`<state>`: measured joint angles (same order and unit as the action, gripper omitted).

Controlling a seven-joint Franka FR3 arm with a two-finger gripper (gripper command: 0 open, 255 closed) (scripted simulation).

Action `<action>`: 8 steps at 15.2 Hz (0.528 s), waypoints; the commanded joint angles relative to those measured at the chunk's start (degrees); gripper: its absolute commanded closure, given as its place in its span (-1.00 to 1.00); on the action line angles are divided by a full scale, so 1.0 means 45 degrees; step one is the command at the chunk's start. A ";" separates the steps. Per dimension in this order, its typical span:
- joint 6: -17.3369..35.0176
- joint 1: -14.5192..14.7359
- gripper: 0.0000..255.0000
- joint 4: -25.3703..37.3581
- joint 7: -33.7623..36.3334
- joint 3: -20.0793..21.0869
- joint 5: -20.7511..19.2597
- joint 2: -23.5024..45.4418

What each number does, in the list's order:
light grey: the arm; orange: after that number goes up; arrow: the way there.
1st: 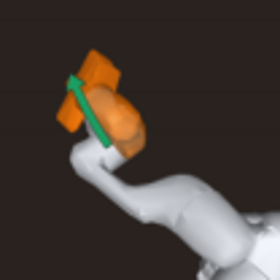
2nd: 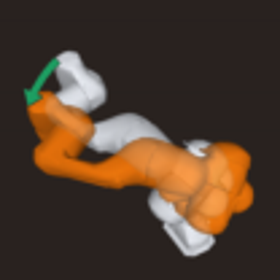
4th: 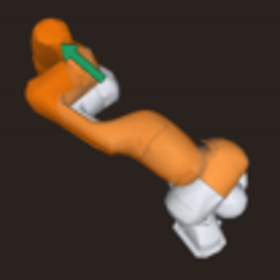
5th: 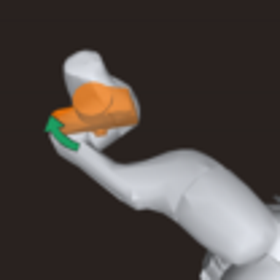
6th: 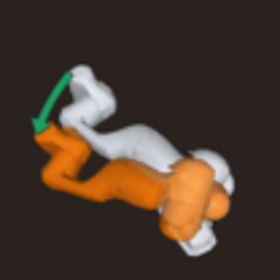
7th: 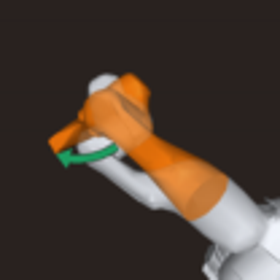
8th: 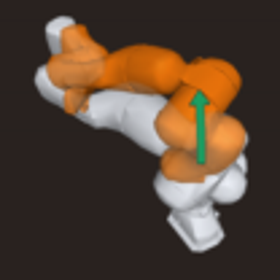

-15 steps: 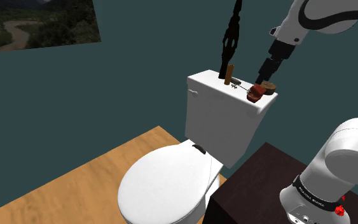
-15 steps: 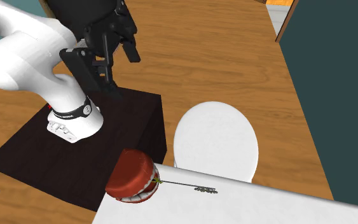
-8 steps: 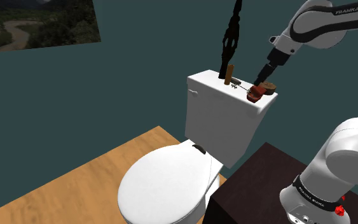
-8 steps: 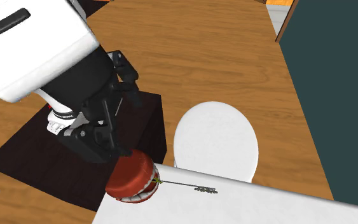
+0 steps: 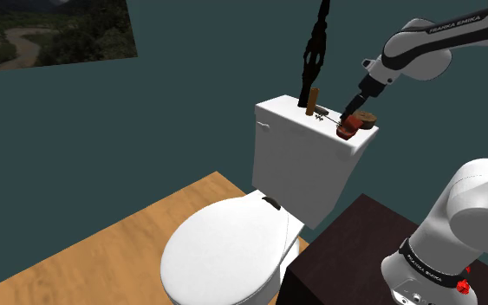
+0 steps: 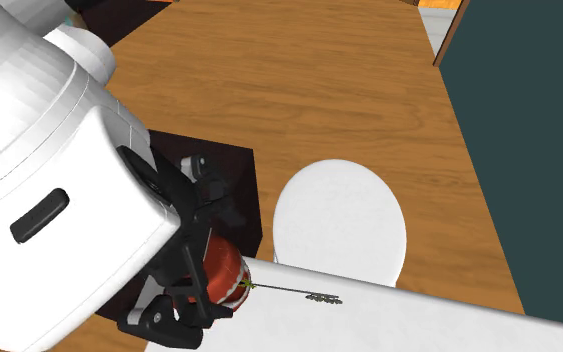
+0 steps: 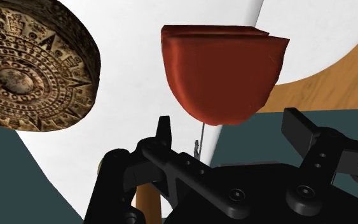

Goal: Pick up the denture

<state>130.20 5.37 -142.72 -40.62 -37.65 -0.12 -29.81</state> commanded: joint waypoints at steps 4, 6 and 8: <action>0.0812 0.0132 -1.00 -0.0520 -0.0347 -0.0337 0.0130 0.0302; 0.0791 0.0132 1.00 -0.0497 -0.0349 -0.0340 0.0131 0.0305; 0.0786 0.0130 1.00 -0.0497 -0.0343 -0.0334 0.0128 0.0299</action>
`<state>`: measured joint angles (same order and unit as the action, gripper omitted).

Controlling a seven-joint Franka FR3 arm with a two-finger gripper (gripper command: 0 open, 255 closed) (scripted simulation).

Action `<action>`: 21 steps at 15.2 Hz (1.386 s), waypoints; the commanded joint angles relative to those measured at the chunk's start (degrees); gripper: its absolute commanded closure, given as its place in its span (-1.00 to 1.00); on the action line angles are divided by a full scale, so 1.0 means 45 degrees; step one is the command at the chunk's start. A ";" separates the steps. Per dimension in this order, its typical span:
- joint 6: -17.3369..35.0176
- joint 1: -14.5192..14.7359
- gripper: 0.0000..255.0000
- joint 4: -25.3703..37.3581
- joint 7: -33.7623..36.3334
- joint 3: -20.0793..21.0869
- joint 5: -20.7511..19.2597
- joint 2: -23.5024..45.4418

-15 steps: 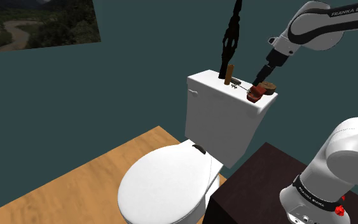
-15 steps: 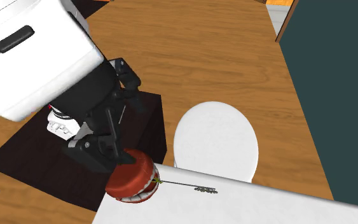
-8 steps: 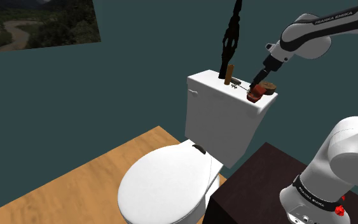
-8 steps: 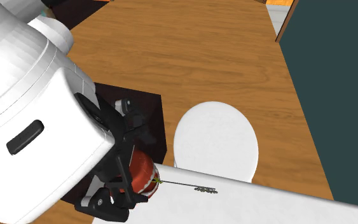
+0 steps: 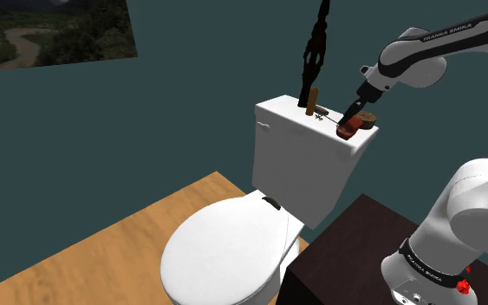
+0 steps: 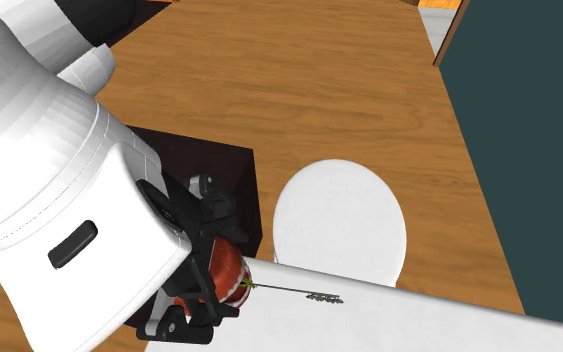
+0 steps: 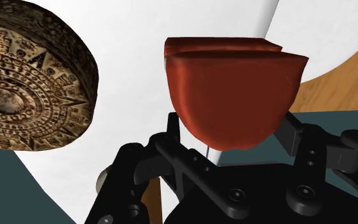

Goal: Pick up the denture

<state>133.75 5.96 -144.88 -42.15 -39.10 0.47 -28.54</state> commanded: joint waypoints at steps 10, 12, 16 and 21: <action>-0.0521 -0.0110 1.00 0.0292 0.0209 0.0208 -0.0107 -0.0210; -0.0879 -0.0167 1.00 0.0526 0.0342 0.0344 -0.0160 -0.0346; -0.1586 -0.0249 1.00 0.1022 0.0580 0.0591 -0.0234 -0.0576; -0.2449 -0.0299 1.00 0.1697 0.0839 0.0857 -0.0281 -0.0785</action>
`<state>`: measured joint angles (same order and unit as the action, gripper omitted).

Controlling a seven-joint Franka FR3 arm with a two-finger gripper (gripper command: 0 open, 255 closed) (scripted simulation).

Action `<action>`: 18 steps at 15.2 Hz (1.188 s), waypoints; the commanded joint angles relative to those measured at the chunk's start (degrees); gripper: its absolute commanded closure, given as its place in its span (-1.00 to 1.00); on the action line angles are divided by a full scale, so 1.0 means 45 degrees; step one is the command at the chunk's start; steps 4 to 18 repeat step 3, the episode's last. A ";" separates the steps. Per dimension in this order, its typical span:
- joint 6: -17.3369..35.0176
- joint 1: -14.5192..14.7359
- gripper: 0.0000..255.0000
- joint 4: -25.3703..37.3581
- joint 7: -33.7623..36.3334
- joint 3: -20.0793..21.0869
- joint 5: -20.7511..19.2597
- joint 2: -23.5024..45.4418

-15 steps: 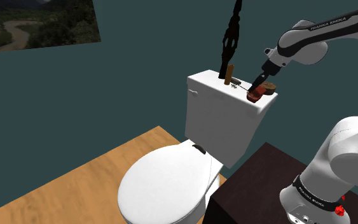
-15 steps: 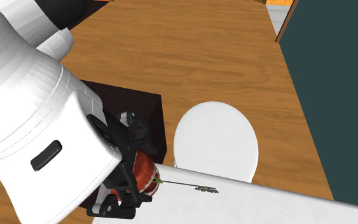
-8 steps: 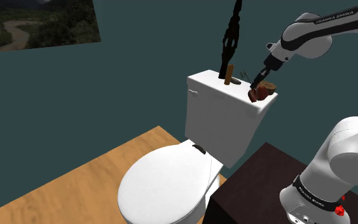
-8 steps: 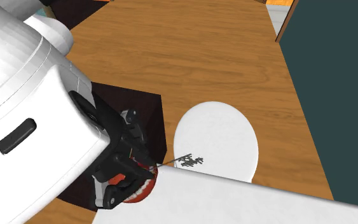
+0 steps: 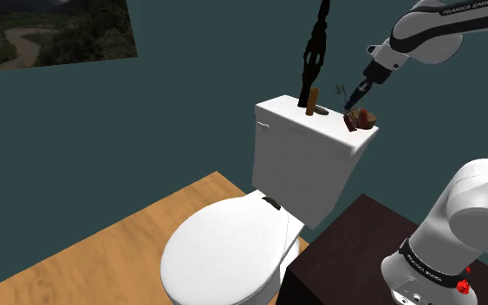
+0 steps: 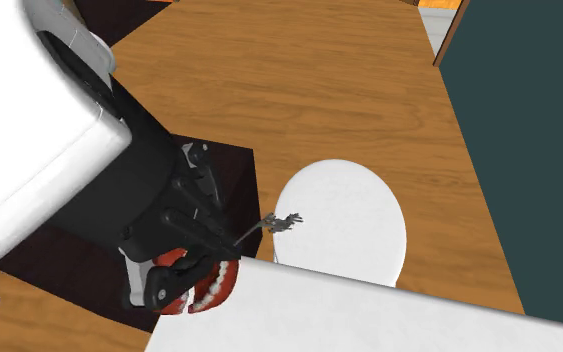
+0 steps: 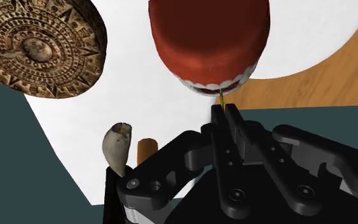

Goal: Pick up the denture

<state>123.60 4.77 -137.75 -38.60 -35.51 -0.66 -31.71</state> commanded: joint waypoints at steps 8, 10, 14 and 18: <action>-0.0391 -0.0040 1.00 0.0277 0.0105 0.0114 -0.0034 -0.0120; -0.0391 -0.0040 1.00 0.0277 0.0105 0.0114 -0.0034 -0.0120; -0.0391 -0.0040 1.00 0.0277 0.0105 0.0114 -0.0034 -0.0120; -0.0391 -0.0040 1.00 0.0277 0.0105 0.0114 -0.0034 -0.0120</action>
